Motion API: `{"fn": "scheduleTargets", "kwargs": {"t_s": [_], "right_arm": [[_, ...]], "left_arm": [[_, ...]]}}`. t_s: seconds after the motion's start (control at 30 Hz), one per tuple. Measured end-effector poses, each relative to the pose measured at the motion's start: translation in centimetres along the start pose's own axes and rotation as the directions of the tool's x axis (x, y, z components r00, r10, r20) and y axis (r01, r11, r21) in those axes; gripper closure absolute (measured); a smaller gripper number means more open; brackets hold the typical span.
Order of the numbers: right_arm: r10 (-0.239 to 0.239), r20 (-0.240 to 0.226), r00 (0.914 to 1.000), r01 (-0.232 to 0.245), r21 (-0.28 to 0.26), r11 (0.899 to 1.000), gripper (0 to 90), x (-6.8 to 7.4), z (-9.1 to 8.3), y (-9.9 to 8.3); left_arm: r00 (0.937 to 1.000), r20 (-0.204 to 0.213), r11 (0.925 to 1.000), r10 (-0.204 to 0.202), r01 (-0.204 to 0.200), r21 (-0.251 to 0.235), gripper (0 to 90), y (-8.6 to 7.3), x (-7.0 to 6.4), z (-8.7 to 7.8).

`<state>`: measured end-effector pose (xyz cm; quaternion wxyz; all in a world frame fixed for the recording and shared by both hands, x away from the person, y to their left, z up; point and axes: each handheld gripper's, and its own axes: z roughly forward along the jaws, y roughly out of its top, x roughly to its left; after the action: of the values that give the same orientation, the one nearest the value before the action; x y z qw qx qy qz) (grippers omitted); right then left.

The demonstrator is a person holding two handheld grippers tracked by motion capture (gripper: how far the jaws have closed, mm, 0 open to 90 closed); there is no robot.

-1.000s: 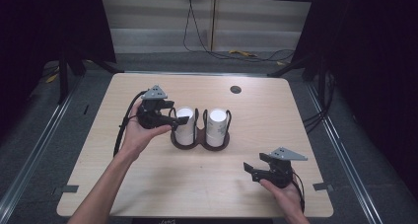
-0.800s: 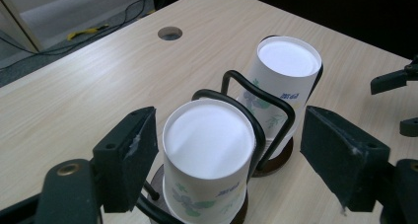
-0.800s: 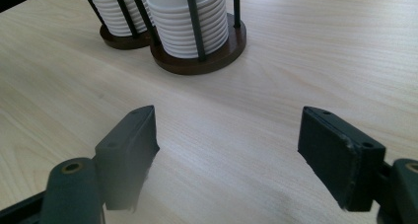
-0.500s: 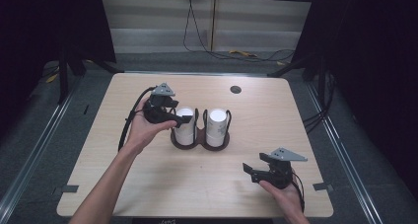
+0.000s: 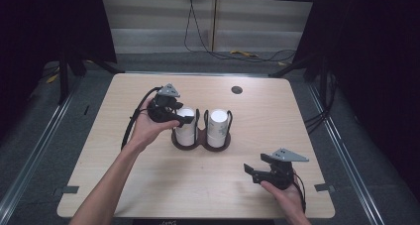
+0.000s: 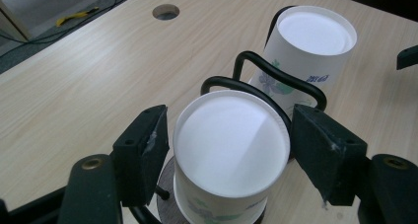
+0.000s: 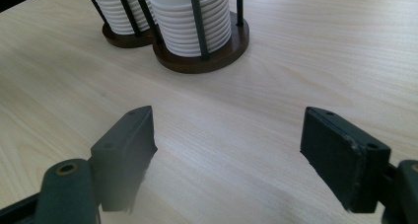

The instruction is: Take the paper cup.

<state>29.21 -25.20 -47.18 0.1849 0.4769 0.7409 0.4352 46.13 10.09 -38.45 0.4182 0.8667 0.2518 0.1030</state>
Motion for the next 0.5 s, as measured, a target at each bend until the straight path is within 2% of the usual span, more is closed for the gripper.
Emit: {"fn": "scheduleTargets", "kwargs": {"t_s": [0.1,0.2,0.4,0.5], "right_arm": [[-0.003,-0.002,1.0000,0.003,-0.002,1.000,21.1,0.06,0.04,-0.02],[-0.006,-0.003,1.0000,0.006,-0.002,1.000,21.1,0.06,0.06,-0.02],[-0.007,-0.005,1.0000,0.007,0.004,1.000,21.1,0.07,0.12,-0.01],[-0.009,-0.007,0.9999,0.009,0.001,1.000,21.1,0.08,0.12,0.00]], "left_arm": [[0.9999,0.008,1.0000,-0.008,0.008,0.005,33.2,-0.07,0.04,0.24],[0.9999,0.007,0.9999,0.009,-0.010,0.010,34.8,-0.02,-0.01,0.31],[1.0000,0.004,0.9995,0.002,-0.003,0.031,33.3,0.30,-0.10,0.49],[1.0000,0.000,0.9982,0.000,0.000,0.059,31.0,0.52,-0.06,0.83]]}}
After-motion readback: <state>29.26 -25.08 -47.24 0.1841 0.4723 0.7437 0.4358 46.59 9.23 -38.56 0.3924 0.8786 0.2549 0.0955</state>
